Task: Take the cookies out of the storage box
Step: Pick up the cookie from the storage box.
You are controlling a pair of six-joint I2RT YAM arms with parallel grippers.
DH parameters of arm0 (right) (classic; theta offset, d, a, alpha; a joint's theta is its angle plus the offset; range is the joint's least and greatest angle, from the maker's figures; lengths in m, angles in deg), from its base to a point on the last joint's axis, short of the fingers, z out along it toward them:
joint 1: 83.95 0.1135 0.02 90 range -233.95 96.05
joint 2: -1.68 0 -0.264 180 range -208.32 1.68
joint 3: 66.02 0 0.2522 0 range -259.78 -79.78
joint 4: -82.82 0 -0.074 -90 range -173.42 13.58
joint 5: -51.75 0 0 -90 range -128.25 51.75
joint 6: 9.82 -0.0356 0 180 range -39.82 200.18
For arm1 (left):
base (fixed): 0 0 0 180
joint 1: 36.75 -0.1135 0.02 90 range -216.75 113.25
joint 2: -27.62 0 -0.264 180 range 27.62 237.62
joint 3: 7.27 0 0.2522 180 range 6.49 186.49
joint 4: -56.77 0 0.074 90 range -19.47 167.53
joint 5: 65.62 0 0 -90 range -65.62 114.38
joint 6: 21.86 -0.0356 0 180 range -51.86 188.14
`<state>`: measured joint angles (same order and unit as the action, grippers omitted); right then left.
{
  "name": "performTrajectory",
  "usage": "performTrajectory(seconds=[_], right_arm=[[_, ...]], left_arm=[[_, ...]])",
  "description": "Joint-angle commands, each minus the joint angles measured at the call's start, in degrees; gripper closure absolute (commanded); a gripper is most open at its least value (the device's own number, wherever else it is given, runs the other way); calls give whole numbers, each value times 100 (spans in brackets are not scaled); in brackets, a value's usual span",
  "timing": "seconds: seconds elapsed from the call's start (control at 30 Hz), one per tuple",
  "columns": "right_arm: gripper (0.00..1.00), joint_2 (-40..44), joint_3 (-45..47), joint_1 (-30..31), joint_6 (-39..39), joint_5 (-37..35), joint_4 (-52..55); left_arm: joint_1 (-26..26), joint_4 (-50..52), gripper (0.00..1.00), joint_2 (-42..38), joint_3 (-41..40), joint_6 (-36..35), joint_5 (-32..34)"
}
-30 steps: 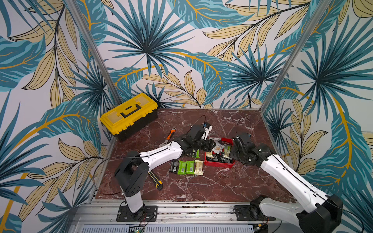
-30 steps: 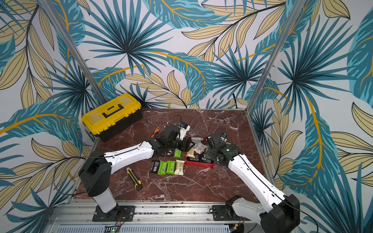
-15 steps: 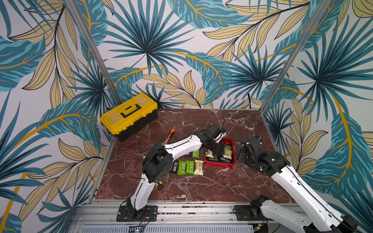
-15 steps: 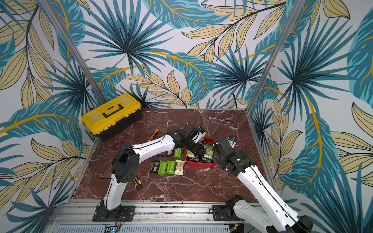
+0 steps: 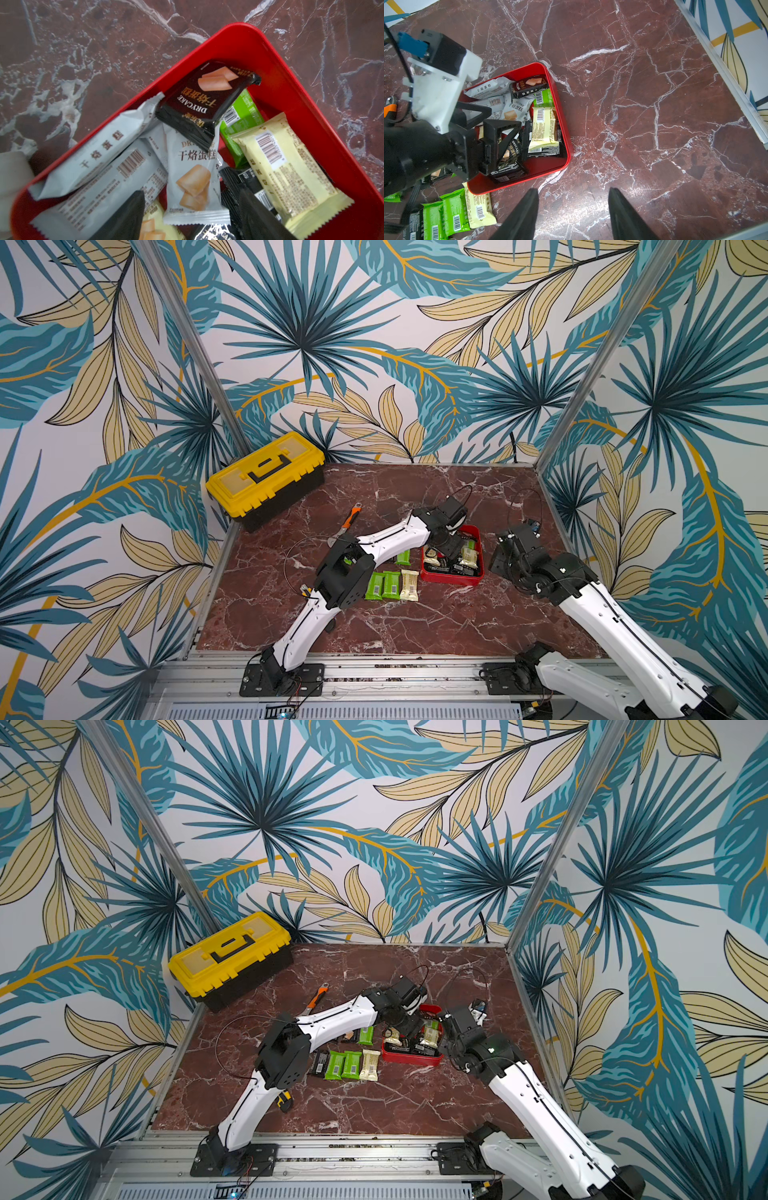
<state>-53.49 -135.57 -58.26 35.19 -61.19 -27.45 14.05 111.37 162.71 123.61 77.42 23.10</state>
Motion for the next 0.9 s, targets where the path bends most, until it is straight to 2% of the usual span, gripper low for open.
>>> performTrajectory(seconds=[0.0,0.37,0.87], right_arm=[[41,6,-29,-12,46,-70,144],[41,9,-44,-14,71,-47,175],[41,-36,-72,-12,78,-88,165]], left_arm=[[35,13,23,131,441,-128,39],[42,331,24,804,1006,-163,206],[43,263,45,820,1023,-198,349]])
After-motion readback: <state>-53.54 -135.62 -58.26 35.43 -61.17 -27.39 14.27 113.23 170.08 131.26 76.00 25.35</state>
